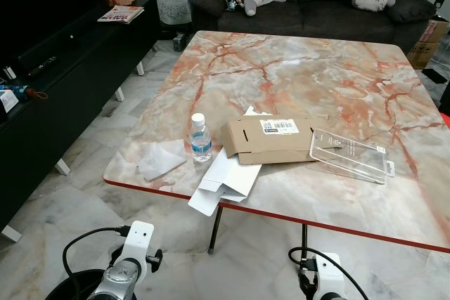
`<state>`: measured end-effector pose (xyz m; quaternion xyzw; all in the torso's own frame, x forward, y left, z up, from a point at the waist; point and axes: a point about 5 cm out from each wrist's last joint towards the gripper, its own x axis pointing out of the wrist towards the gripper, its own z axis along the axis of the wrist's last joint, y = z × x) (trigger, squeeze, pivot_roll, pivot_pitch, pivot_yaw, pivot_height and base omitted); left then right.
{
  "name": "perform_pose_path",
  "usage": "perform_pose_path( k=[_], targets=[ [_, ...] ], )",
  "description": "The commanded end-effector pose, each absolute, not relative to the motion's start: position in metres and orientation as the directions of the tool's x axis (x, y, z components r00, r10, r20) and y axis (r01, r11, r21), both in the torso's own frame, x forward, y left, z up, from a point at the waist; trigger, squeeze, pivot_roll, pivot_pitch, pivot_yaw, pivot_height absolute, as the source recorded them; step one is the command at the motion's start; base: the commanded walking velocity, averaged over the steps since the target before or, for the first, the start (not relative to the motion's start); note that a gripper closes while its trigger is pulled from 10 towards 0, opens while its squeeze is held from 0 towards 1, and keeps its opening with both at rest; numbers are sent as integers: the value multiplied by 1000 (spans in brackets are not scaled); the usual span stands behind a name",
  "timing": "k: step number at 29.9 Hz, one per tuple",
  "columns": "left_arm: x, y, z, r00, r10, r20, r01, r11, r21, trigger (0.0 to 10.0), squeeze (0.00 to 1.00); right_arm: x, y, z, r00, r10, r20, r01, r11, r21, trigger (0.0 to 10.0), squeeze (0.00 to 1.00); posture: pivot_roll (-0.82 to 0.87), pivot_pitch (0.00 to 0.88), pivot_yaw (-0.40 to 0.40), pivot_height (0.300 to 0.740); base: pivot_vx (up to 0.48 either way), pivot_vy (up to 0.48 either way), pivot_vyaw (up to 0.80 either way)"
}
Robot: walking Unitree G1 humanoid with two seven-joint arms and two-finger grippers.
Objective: Picking trash to rubbish bin
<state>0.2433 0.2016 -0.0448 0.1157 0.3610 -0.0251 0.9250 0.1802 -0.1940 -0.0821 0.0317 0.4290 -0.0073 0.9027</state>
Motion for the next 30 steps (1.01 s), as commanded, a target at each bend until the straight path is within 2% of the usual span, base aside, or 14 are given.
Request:
perform_pose_path(
  k=[1,10,30],
  targets=[
    [242,203,-46,733,40,-679,124,974,191,10000,0,182,-193,-81,644,11,-765,53,997,58,10000,0,90,1,12,740,0,0,0],
    [242,202,-46,734,39,-678,124,974,190,10000,0,182,-193,-81,645,12,-764,55,997,62,10000,0,90,0,12,740,-27,0,0],
    [243,202,-45,735,37,-677,126,974,189,10000,0,183,-193,-81,647,13,-763,50,997,59,10000,0,88,0,14,740,-351,0,0]
  ],
)
